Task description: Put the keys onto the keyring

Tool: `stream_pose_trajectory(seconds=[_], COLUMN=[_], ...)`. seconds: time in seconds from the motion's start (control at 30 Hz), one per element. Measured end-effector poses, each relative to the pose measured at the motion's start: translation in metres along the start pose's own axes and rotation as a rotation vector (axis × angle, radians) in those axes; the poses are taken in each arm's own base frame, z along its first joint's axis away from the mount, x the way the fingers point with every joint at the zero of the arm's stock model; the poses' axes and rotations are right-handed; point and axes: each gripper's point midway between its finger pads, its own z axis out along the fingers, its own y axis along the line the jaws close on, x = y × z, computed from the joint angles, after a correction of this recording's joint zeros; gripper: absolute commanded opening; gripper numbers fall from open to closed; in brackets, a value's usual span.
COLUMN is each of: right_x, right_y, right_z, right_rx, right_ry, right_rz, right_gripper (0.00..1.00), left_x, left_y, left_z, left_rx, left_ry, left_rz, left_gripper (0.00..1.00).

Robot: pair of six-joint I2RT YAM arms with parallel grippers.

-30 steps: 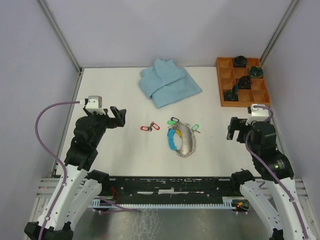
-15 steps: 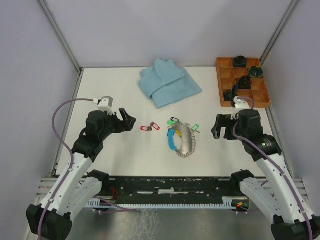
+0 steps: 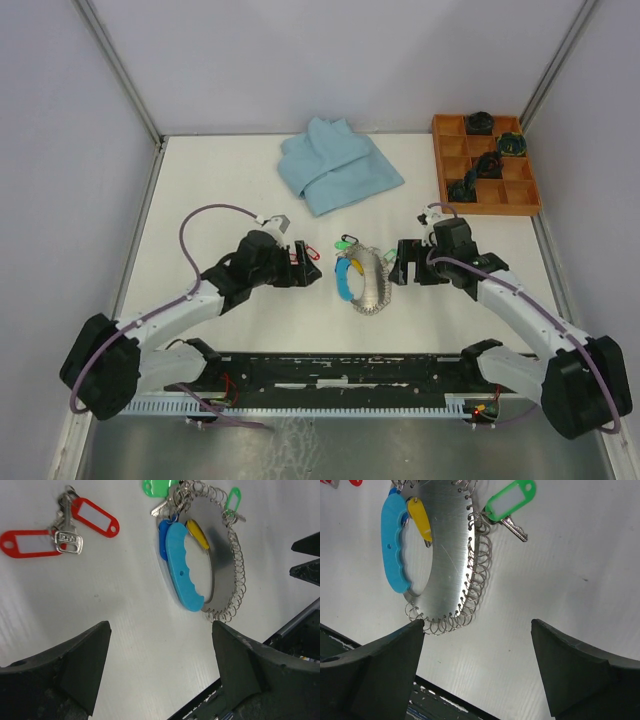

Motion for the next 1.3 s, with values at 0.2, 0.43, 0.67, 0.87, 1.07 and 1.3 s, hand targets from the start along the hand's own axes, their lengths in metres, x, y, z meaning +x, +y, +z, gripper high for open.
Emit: stream_pose_trajectory(seconds=[0.2, 0.43, 0.67, 0.87, 1.07, 1.3], right_x=[0.011, 0.020, 0.005, 0.002, 0.007, 0.006], right_y=[0.007, 0.012, 0.030, 0.039, 0.043, 0.046], right_z=[0.038, 0.064, 0.080, 0.084, 0.081, 0.078], right_rx=[-0.075, -0.134, -0.245, -0.309, -0.339, -0.351], right_ry=[0.061, 0.100, 0.060, 0.038, 0.043, 0.038], right_rz=[0.054, 0.106, 0.141, 0.185, 0.231, 0.226], right_gripper=[0.91, 0.86, 0.83, 0.79, 0.78, 0.76], left_x=[0.038, 0.051, 0.052, 0.052, 0.053, 0.058], left_y=[-0.006, -0.013, -0.023, -0.033, -0.033, -0.029], left_z=[0.034, 0.063, 0.085, 0.096, 0.097, 0.083], left_rx=[-0.005, -0.003, 0.046, 0.091, 0.104, 0.118], left_ry=[0.131, 0.175, 0.169, 0.162, 0.141, 0.120], left_rz=[0.024, 0.003, -0.054, -0.087, -0.122, -0.157], left_gripper=[0.81, 0.78, 0.69, 0.64, 0.58, 0.56])
